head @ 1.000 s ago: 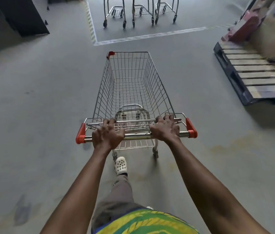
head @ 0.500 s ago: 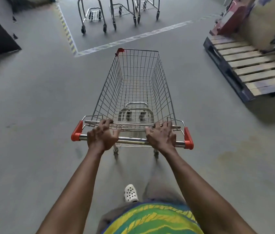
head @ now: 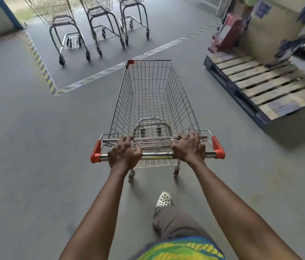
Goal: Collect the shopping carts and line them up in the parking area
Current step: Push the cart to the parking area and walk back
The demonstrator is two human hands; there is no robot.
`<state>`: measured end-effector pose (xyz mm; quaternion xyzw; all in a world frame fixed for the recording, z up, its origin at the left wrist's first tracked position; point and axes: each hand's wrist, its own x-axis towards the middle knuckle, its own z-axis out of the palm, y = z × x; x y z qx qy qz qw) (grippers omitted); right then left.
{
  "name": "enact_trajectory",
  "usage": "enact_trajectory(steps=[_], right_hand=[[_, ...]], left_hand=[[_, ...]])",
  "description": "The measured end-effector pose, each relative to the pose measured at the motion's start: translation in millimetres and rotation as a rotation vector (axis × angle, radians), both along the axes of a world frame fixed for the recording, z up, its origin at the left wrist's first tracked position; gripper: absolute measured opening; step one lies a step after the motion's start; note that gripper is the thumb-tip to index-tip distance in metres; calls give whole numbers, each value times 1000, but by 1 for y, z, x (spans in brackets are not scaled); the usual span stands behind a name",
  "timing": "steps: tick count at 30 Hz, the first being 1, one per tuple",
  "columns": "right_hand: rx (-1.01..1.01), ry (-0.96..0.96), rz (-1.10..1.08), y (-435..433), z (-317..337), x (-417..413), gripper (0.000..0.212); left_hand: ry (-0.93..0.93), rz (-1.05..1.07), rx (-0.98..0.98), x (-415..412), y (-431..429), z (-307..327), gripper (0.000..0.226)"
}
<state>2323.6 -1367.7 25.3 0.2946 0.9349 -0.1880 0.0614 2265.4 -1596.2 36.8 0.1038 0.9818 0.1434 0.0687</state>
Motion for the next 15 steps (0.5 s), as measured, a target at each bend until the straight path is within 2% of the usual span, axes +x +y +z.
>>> enact_trajectory(steps=[4, 15], right_hand=[[31, -21, 23, 51, 8, -84, 54], [26, 17, -27, 127, 8, -315, 54]], left_hand=[[-7, -9, -6, -85, 51, 2, 55], [18, -26, -69, -329, 136, 4, 51]])
